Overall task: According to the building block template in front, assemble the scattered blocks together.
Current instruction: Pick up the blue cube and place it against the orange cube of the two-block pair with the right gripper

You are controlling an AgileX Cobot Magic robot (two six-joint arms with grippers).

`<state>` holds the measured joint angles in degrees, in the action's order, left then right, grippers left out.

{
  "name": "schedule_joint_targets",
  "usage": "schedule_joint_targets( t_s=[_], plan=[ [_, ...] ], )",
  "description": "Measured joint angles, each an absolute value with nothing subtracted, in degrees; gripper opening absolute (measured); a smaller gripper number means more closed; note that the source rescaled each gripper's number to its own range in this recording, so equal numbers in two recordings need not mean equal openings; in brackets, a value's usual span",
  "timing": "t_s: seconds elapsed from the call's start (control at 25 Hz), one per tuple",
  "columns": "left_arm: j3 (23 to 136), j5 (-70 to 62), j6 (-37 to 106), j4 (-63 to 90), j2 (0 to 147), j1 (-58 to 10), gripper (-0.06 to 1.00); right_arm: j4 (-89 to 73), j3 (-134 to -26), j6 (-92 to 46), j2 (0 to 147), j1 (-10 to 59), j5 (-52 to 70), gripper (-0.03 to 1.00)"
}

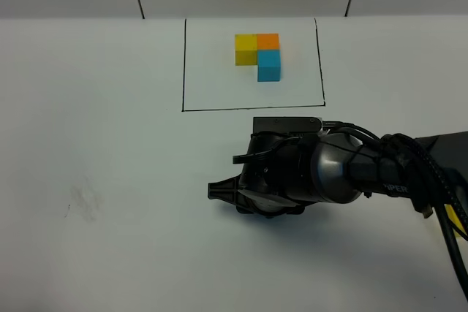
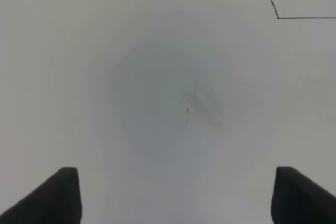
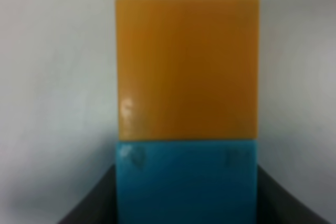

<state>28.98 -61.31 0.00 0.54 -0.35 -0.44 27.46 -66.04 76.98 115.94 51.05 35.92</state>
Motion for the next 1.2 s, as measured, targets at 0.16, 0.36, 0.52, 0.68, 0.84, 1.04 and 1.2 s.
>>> schedule_joint_targets(
  t_s=[0.16, 0.36, 0.52, 0.68, 0.84, 1.04, 1.2],
  plan=[
    [28.98, -61.31, 0.0, 0.54, -0.35, -0.44, 0.57, 25.97, -66.04, 76.52, 115.94, 50.67, 35.62, 0.27],
    [28.98, -61.31, 0.0, 0.54, -0.35, -0.44, 0.57, 25.52, -66.15, 75.22, 115.94, 50.49, 35.5, 0.29],
    [28.98, -61.31, 0.0, 0.54, -0.35, -0.44, 0.57, 24.29, -66.15, 73.64, 116.28, 50.49, 35.92, 0.49],
    [28.98, -61.31, 0.0, 0.54, -0.35, -0.44, 0.57, 23.35, -66.05, 70.6, 113.65, 50.49, 37.11, 0.76],
    [28.98, -61.31, 0.0, 0.54, -0.35, -0.44, 0.57, 22.61, -66.05, 65.05, 105.73, 50.9, 39.83, 0.92],
    [28.98, -61.31, 0.0, 0.54, -0.35, -0.44, 0.57, 28.53, -66.05, 61.29, 93.94, 51.02, 50.76, 0.96],
    [28.98, -61.31, 0.0, 0.54, -0.35, -0.44, 0.57, 41.82, -66.04, 61.53, 84.0, 51.02, 65.25, 0.96]
  ],
)
